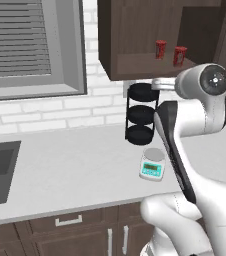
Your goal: Pick the yogurt and place it on the digital scale for weighing, and close the cabinet.
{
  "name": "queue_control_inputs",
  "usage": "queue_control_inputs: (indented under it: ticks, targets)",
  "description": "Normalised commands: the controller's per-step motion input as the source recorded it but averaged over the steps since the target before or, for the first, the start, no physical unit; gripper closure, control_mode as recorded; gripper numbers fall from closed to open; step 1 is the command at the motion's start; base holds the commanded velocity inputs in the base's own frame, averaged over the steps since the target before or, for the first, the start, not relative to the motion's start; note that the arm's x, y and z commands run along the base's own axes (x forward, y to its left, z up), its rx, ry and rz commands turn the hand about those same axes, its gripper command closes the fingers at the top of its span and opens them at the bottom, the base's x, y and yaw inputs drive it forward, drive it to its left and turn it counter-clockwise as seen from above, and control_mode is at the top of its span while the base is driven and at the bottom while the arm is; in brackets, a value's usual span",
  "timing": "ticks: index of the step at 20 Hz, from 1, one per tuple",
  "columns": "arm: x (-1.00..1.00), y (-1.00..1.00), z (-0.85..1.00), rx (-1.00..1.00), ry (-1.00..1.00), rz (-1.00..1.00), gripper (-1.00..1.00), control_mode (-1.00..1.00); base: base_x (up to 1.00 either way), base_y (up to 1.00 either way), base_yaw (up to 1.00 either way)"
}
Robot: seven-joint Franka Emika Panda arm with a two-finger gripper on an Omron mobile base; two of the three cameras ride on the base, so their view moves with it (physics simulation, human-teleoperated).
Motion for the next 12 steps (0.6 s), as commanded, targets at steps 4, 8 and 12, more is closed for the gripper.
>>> queue_control_inputs:
  ticks: [4, 8, 12]
  targets:
    - [0.00, -0.25, 0.49, 0.00, 0.00, 0.00, -1.00, -1.00, 0.00, 0.00, 0.00]
    - [0.08, -0.26, 0.27, -0.02, -0.01, 0.00, -1.00, -1.00, 0.00, 0.00, 0.00]
    - [0.29, -0.10, 0.00, -0.08, -0.11, 0.00, -1.00, -1.00, 0.00, 0.00, 0.00]
